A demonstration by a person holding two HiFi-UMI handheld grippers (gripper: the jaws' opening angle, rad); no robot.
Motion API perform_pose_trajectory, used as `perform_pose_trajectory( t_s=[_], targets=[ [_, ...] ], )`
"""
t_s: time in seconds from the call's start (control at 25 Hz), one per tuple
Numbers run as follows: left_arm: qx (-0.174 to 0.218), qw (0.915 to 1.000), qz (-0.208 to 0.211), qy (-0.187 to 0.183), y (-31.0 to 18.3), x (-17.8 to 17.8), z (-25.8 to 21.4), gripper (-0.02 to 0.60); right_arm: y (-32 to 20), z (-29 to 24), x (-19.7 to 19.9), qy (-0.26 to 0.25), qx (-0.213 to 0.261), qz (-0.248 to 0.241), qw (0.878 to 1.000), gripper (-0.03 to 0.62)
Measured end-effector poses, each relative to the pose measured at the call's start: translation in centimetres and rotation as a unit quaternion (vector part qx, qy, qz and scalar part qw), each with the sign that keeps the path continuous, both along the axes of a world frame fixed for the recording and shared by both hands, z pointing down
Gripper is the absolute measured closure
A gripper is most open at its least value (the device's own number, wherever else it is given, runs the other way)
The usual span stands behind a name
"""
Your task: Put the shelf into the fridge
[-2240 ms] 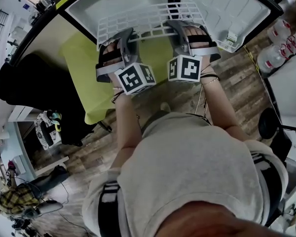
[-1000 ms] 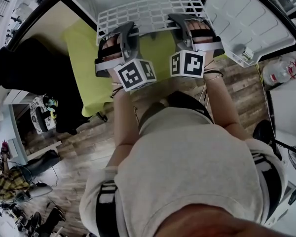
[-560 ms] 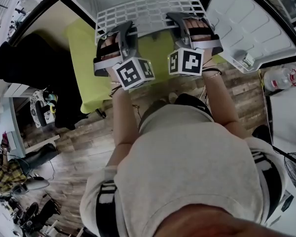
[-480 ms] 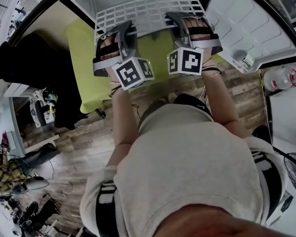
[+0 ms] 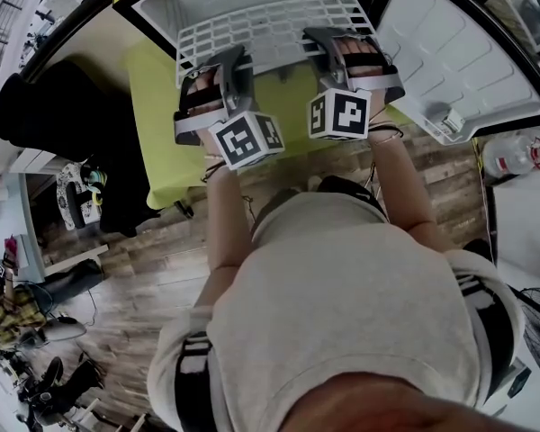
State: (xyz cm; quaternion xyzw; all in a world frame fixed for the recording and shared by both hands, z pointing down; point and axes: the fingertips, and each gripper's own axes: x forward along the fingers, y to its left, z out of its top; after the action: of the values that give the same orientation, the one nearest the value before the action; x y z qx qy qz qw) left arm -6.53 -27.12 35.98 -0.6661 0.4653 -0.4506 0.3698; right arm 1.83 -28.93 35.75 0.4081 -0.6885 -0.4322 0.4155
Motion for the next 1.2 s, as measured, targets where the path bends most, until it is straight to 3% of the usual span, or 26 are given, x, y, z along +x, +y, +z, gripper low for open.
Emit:
perform_pose_trajectory(
  t_s=[1.2],
  targets=[
    [0.001,0.9999,-0.012,-0.006,-0.2,0.4,0.4,0.517,-1.3,0.4,0.1,-0.003,-0.007,-0.011,1.000,0.525]
  ],
)
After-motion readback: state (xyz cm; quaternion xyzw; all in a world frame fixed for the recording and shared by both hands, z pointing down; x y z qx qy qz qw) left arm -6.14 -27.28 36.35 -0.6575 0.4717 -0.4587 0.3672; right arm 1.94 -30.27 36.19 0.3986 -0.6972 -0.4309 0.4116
